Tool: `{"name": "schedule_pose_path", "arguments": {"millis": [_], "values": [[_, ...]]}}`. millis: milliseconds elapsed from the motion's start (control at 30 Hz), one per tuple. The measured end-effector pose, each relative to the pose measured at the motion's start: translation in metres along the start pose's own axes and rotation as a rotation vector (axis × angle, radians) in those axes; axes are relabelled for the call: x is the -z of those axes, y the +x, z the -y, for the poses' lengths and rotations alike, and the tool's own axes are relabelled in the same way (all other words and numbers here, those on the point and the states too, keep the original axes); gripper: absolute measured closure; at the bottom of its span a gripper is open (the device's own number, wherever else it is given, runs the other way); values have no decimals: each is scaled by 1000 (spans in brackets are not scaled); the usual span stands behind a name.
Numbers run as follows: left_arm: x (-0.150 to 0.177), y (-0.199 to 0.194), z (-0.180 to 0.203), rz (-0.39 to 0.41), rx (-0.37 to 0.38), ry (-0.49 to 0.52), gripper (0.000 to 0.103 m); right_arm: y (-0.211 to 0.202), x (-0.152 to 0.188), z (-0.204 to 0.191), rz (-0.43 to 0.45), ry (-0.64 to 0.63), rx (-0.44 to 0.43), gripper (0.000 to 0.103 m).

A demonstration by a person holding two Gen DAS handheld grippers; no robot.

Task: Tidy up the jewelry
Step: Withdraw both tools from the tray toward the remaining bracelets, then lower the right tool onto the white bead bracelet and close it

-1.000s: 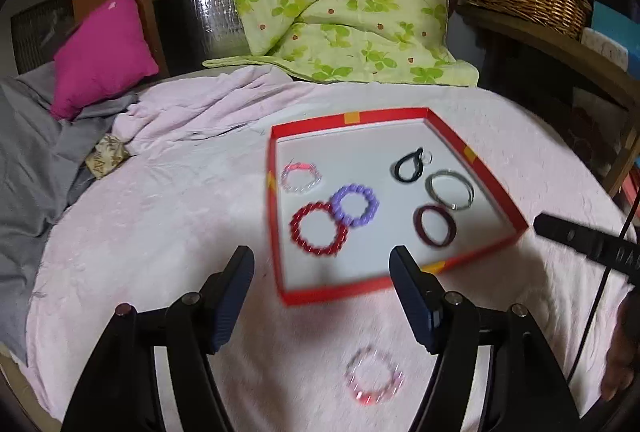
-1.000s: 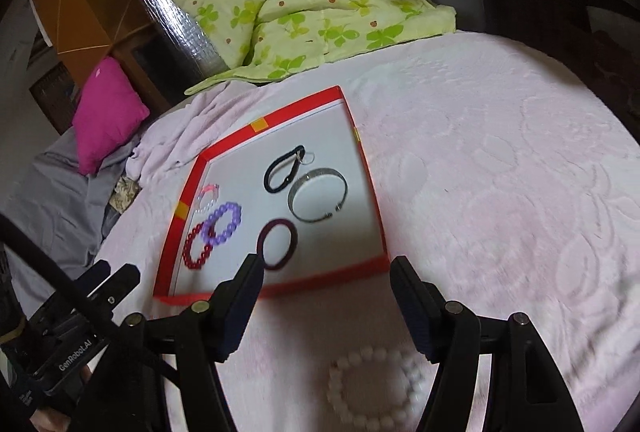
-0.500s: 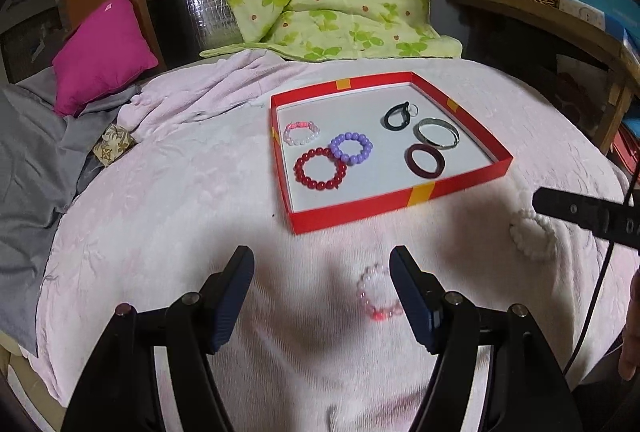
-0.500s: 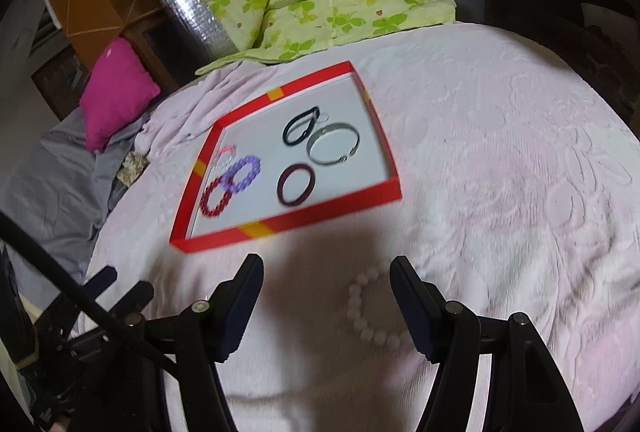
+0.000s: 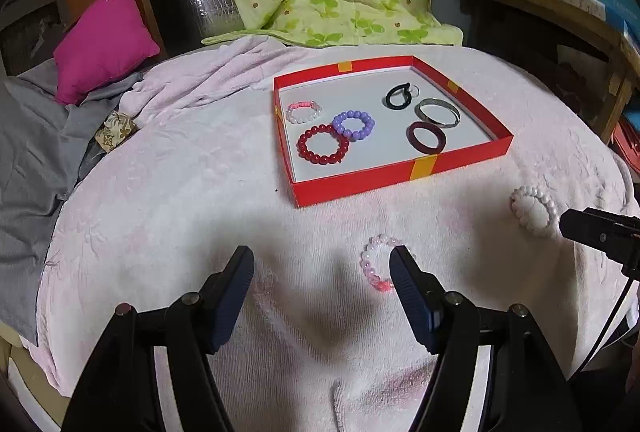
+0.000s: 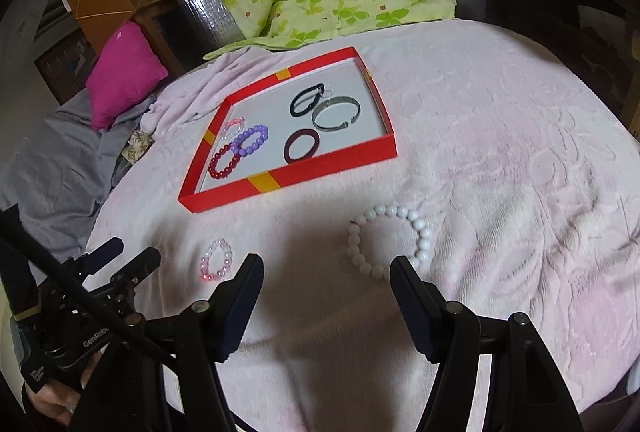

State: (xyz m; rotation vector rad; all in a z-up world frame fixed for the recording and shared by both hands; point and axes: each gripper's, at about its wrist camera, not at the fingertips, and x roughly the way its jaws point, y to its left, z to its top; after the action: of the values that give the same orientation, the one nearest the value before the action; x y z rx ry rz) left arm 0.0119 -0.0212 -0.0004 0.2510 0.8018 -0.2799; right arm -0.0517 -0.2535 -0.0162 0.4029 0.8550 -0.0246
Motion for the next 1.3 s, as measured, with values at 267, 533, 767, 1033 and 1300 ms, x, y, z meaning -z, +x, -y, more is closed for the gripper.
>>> {"name": "schedule_pose_path", "arguments": {"millis": [267, 533, 767, 1033, 1300], "values": [[1, 9, 6, -16, -11, 46, 32, 3, -1, 2, -19, 10, 7, 34], [1, 21, 8, -37, -19, 74, 32, 6, -6, 6, -27, 6, 14, 34], [0, 29, 7, -65, -2, 78, 32, 10, -5, 13, -52, -1, 28, 34], [5, 39, -6, -117, -3, 52, 32, 8, -1, 36, -66, 2, 76, 34], [12, 45, -15, -145, -25, 43, 32, 13, 0, 48, -82, 36, 87, 34]]}}
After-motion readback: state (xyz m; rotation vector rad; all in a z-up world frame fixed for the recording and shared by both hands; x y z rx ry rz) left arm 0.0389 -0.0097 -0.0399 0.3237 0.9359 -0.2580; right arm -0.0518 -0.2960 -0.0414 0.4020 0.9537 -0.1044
